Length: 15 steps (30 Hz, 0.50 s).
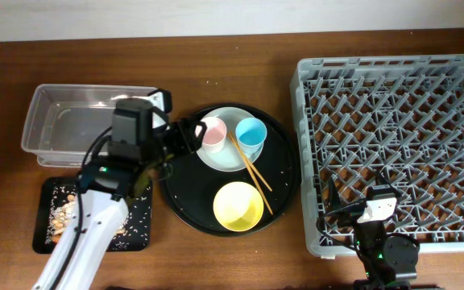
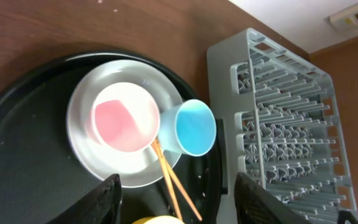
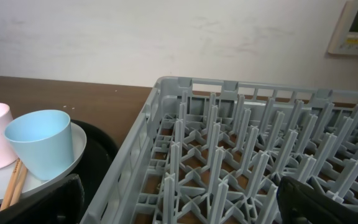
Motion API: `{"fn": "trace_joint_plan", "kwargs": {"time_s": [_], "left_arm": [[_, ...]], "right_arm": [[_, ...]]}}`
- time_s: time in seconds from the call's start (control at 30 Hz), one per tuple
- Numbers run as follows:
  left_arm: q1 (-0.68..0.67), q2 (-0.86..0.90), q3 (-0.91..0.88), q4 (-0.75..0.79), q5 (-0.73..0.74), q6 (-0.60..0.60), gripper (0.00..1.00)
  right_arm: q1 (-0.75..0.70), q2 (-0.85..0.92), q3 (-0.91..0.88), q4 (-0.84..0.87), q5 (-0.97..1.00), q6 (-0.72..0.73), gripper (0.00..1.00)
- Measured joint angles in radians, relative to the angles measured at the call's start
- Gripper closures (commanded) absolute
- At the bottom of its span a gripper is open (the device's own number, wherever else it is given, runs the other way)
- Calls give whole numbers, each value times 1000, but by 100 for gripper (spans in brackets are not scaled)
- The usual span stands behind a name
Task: Sort waste into correct bins and load items into the dishwasher rack
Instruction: 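Grasp the pink cup with the left gripper and lift it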
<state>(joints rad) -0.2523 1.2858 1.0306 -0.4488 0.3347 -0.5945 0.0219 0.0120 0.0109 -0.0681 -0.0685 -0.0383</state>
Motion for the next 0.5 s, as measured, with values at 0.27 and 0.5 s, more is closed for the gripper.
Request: {"fn": "trace_joint_plan", "kwargs": {"time_s": [0.27,0.5], "left_arm": [[-35,261,423,-423,-37,77,54],[-35,598,726,-654,-117,184,54]], "right_arm": [[0,0,0,1,0,0,2],[0,0,0,0,0,0,2]]}}
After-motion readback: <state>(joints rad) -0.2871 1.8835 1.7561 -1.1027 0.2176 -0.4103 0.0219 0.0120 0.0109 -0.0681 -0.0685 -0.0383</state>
